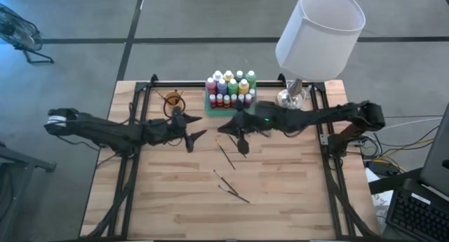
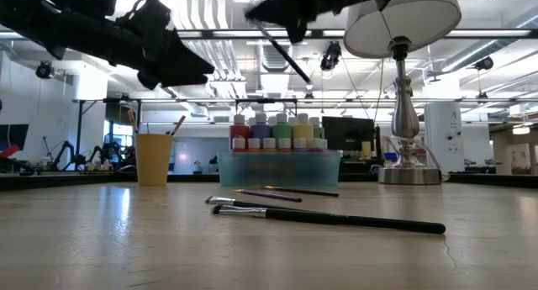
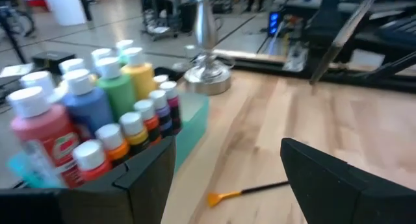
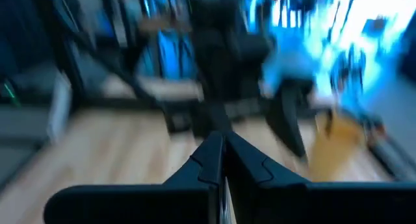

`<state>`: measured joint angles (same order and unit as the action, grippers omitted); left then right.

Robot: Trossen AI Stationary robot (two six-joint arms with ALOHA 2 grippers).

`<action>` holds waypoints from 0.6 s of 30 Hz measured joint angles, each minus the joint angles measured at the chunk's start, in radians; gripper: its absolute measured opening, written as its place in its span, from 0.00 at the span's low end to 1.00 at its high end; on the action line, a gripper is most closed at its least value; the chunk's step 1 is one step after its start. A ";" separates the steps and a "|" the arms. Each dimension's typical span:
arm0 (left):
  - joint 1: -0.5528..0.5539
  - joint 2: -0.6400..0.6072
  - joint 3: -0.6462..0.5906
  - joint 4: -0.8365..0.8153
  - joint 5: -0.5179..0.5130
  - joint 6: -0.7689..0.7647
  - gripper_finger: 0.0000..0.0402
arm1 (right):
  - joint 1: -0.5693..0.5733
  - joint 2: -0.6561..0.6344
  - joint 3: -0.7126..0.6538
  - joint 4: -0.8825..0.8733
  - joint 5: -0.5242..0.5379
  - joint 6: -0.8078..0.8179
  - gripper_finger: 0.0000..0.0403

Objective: Pick & Place Paint Supplies
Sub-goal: Put the silver paintbrush into the orange cup

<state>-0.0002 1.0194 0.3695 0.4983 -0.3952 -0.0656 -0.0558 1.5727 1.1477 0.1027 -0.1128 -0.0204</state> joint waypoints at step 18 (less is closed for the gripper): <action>-0.001 0.328 0.126 0.570 0.354 0.108 0.70 | 0.072 -0.049 -0.286 0.748 0.025 -0.033 0.02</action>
<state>-0.0010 1.3474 0.4952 1.0684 -0.0413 0.0422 0.0158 1.5238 0.8616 0.8508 -0.0882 -0.0535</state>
